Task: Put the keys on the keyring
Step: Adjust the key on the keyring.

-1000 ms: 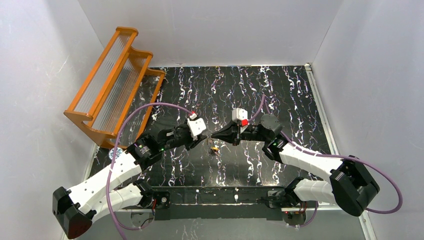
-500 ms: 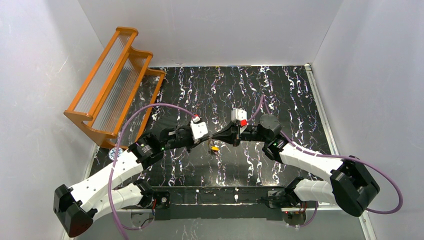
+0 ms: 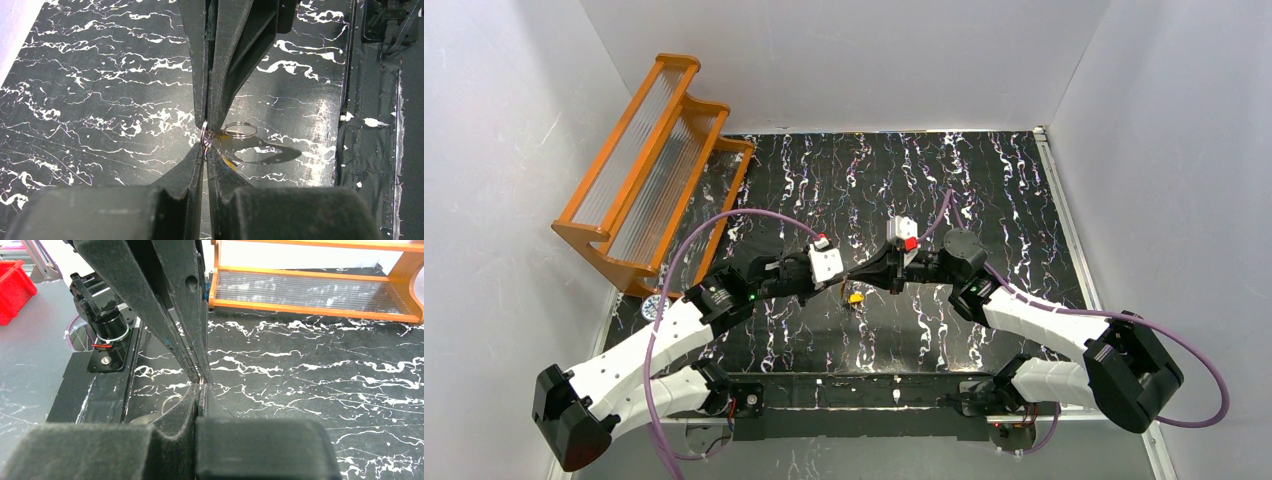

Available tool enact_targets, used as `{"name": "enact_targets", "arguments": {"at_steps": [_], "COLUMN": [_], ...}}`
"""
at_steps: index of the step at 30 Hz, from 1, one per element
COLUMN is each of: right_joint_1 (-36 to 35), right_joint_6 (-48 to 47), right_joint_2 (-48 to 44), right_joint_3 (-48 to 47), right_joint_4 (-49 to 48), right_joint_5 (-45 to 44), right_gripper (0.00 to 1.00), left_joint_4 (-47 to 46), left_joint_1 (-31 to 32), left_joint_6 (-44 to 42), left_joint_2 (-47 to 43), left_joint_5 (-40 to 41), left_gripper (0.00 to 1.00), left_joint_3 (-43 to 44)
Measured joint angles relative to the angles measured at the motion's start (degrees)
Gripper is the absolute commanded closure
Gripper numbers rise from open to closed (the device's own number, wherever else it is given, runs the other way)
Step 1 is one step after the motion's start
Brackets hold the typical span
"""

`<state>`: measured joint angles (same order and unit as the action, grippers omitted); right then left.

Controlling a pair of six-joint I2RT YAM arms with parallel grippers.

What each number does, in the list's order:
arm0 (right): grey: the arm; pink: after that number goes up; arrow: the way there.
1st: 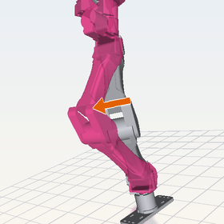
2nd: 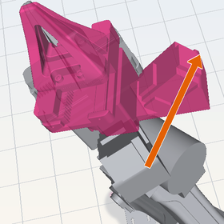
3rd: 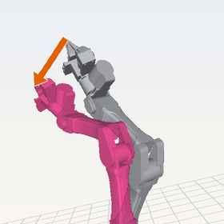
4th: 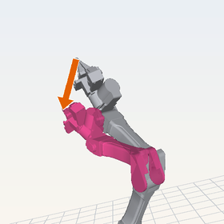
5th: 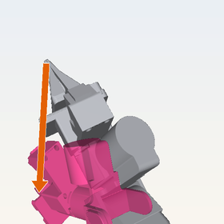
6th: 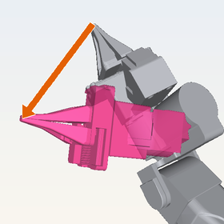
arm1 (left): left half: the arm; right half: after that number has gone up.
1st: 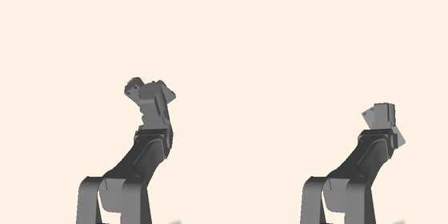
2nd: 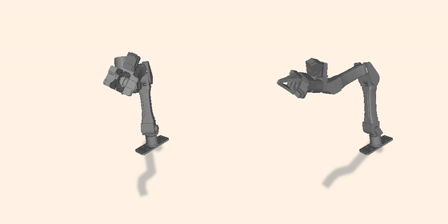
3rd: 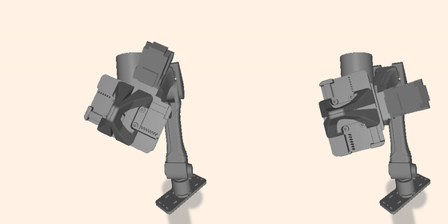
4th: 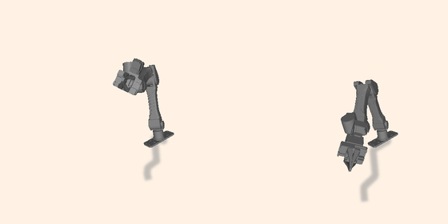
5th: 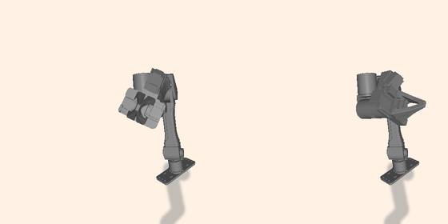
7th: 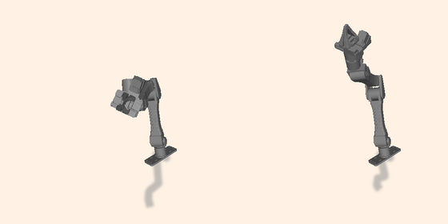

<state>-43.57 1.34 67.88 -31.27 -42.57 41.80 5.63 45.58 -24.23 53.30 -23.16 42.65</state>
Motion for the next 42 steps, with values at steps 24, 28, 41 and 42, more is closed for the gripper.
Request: {"name": "enact_targets", "arguments": {"at_steps": [24, 28, 41, 42], "right_joint_1": [0.0, 0.0, 0.0, 0.0], "right_joint_6": [0.4, 0.4, 0.2, 0.2], "right_joint_2": [0.0, 0.0, 0.0, 0.0], "right_joint_3": [0.0, 0.0, 0.0, 0.0], "right_joint_4": [-4.1, -4.1, -4.1, -4.1], "right_joint_5": [0.4, 0.4, 0.3, 0.4], "right_gripper": [0.99, 0.99, 0.99, 0.99], "left_joint_4": [-1.9, -3.5, -7.3, -7.3], "left_joint_1": [0.0, 0.0, 0.0, 0.0], "left_joint_6": [2.3, 3.5, 5.8, 5.8], "left_joint_2": [-4.8, -6.7, -2.6, -2.5], "left_joint_5": [4.0, 4.0, 0.2, 0.1], "left_gripper": [0.68, 0.70, 1.00, 1.00], "left_joint_3": [-2.6, -2.6, -2.5, -2.5]}}
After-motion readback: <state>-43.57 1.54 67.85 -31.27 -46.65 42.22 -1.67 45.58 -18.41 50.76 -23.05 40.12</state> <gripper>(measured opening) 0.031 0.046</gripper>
